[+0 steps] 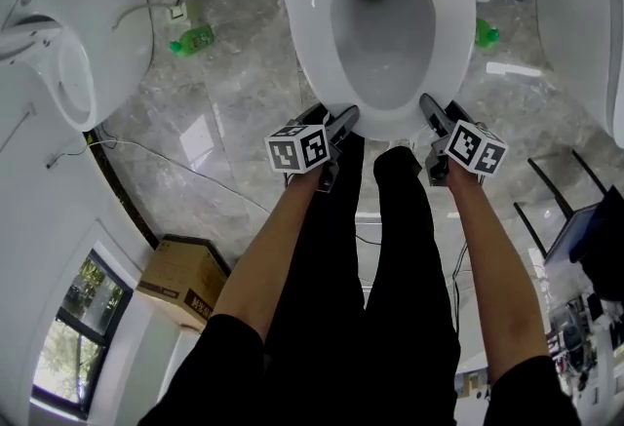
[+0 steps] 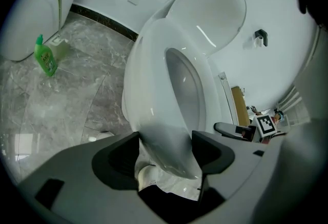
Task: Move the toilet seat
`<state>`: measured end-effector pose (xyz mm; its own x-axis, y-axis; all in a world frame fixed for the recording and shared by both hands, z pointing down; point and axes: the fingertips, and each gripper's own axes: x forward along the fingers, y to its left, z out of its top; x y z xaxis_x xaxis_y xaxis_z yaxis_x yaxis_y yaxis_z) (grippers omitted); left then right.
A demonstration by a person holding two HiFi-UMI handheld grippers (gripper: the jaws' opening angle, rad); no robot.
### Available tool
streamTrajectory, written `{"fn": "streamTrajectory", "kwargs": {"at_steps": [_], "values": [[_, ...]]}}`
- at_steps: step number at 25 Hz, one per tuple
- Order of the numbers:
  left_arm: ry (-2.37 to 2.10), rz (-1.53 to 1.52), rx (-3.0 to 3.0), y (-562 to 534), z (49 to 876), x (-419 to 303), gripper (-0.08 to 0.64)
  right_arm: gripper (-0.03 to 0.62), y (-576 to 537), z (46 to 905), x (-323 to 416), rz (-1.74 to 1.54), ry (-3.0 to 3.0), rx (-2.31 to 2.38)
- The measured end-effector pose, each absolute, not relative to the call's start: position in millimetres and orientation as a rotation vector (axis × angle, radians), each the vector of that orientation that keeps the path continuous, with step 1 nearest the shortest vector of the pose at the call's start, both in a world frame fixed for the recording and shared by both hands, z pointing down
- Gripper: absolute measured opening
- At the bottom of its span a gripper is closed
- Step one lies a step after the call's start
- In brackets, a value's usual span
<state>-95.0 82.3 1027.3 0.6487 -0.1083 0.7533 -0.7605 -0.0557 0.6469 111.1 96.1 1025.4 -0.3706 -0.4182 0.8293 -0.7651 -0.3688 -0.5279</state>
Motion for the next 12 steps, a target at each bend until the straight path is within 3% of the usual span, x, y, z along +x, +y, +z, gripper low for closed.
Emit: {"fn": "streamTrajectory", "kwargs": {"at_steps": [12], "values": [[-0.828,0.685,1.501,86.4,1019.1,-96.0,0.277,0.275,92.7,1014.9,115.1,1.819,-1.519,1.588]]}}
